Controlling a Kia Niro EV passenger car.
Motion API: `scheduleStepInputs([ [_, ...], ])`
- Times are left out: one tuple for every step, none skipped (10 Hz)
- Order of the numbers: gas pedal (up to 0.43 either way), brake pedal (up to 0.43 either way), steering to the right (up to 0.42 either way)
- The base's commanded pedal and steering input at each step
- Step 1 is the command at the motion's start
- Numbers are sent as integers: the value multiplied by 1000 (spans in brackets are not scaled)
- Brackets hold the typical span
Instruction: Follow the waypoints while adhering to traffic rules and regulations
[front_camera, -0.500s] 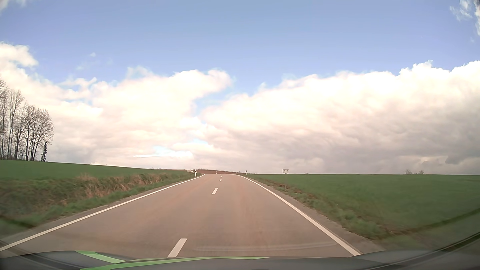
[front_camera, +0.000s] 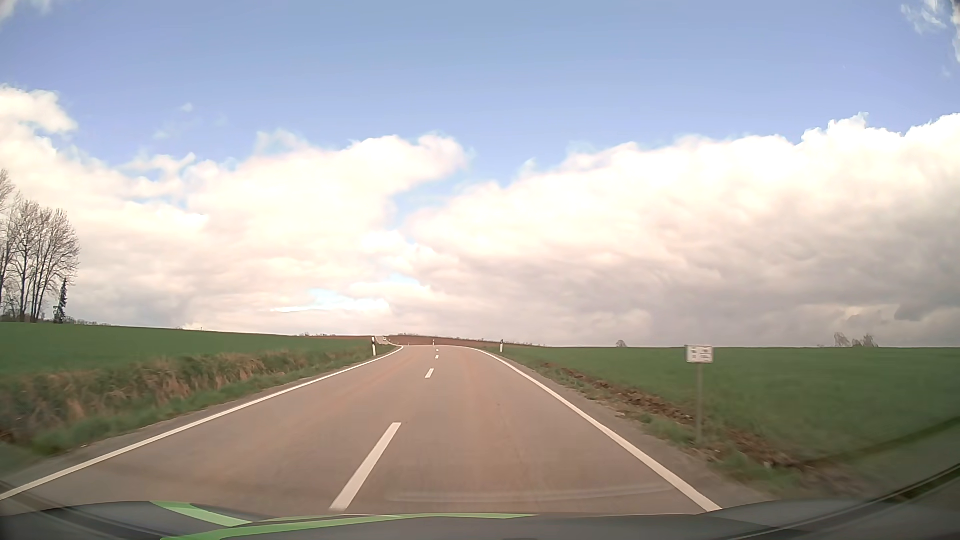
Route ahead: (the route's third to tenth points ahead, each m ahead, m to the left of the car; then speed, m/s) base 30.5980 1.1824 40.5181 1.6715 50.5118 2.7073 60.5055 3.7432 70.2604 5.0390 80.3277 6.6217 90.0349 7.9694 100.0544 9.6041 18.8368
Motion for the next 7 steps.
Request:
scheduleStepInputs([
  [319,0,-8],
  [319,0,-8],
  [319,0,-9],
  [319,0,-11],
  [319,0,-11],
  [319,0,-11],
  [319,0,-11],
])
